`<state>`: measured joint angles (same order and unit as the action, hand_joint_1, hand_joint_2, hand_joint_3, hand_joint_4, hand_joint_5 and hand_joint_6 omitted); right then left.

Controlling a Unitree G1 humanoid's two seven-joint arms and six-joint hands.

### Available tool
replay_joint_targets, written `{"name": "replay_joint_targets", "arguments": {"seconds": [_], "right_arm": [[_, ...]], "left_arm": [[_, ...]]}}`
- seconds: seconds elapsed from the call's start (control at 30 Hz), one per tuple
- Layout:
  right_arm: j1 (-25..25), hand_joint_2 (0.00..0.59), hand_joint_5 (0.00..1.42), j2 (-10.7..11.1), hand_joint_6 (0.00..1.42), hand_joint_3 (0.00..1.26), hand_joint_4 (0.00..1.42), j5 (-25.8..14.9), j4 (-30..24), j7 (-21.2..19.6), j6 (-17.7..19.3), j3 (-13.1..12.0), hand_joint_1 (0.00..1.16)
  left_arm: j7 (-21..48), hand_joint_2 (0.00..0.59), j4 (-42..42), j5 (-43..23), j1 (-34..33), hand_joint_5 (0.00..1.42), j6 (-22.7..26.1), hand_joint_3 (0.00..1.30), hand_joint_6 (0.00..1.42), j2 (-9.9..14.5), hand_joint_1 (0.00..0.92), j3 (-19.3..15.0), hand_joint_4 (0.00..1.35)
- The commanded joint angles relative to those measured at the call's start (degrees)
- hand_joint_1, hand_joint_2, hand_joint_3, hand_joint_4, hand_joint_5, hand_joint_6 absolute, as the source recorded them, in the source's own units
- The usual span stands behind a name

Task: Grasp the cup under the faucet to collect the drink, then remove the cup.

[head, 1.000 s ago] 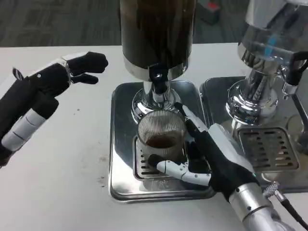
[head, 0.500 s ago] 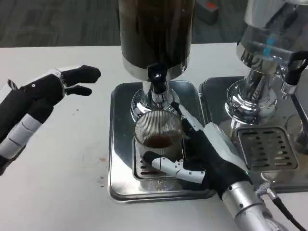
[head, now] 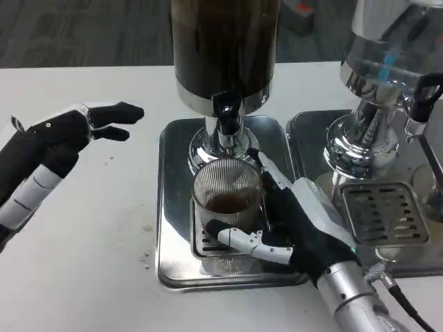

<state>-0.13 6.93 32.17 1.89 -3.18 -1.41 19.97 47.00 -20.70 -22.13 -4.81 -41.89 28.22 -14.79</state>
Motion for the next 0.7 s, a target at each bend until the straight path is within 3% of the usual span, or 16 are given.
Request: {"name": "replay_joint_targets", "arguments": {"seconds": [0.03, 0.33, 0.7], "right_arm": [[-0.1, 0.12, 0.12, -0.9, 0.22, 0.0, 0.02, 0.5, 0.4, -1.6, -1.1, 0.0, 0.42], [0.0, 0.12, 0.26, -1.8, 0.39, 0.09, 0.16, 1.6, 1.4, -4.8, -0.8, 1.1, 0.44], [0.2, 0.132, 0.33, -2.0, 0.47, 0.14, 0.21, 5.1, 2.5, -8.6, -0.5, 2.9, 0.49]], "left_arm": [[-0.5, 0.154, 0.2, 0.4, 0.7, 0.23, 0.6, 0.37, 0.33, 0.4, 0.0, -0.3, 0.27], [-0.5, 0.143, 0.0, 0.6, 0.7, 0.23, 0.7, 0.37, 0.34, 0.7, 0.0, -0.5, 0.28], [-0.4, 0.137, -0.3, 1.1, 0.6, 0.24, 0.3, 0.37, 0.36, 1.1, 0.0, -0.5, 0.28]]}}
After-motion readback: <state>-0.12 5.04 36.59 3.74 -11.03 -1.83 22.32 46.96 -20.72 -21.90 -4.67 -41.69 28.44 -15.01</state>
